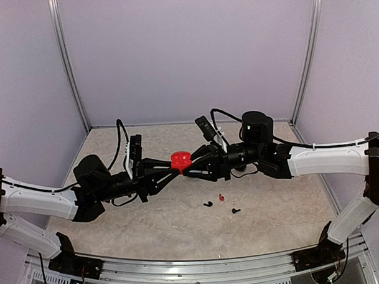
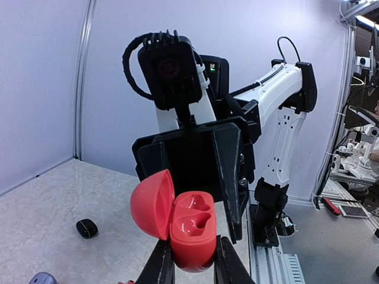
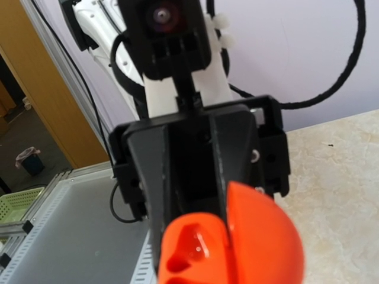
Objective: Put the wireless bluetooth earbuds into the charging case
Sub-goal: Pass from the left arm to the right
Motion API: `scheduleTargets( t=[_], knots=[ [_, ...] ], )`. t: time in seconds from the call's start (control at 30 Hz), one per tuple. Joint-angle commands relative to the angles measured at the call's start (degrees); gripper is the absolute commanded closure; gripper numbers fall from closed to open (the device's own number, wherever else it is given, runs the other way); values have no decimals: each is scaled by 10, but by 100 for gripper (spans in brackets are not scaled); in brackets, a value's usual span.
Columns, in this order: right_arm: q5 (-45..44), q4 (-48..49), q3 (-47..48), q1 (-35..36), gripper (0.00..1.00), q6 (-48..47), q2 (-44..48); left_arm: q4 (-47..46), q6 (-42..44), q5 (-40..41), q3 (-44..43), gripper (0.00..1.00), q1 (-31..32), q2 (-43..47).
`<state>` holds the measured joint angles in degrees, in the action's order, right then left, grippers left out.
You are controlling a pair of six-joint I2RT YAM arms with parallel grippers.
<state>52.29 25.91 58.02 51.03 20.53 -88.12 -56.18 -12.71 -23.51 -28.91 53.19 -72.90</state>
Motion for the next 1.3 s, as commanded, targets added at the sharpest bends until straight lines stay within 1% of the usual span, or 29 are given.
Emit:
scheduleTargets(
  t=[0.0, 0.13, 0.33, 0.53, 0.73, 0.83, 0.97, 1.07, 1.2, 1.27],
  knots=[
    [11, 23, -8, 8, 65, 4, -2, -16, 0, 11, -12, 92, 1, -5],
    [10, 31, -10, 8, 66, 9, -5, -22, 0, 11, -12, 92, 1, -6],
    [9, 63, -21, 8, 70, 24, -5, -31, -2, 14, -11, 92, 1, -8],
    [2, 109, -41, 8, 67, 43, -8, -43, -9, 14, -12, 92, 1, -13],
    [-1, 112, -42, 9, 68, 42, -7, -46, -10, 15, -14, 92, 2, -18],
    [-1, 118, -44, 10, 65, 42, -8, -53, -14, 15, -15, 92, 2, -22],
    [-2, 128, -48, 11, 64, 44, -9, -55, -15, 12, -22, 92, 4, -30],
    [-5, 130, -49, 11, 67, 43, -6, -57, -15, 14, -25, 92, 4, -34],
    [-8, 127, -49, 11, 77, 41, -4, -52, -13, 14, -29, 92, 5, -37],
    [-13, 116, -49, 11, 80, 32, 2, -45, -11, 15, -29, 86, 4, -37]
  ],
)
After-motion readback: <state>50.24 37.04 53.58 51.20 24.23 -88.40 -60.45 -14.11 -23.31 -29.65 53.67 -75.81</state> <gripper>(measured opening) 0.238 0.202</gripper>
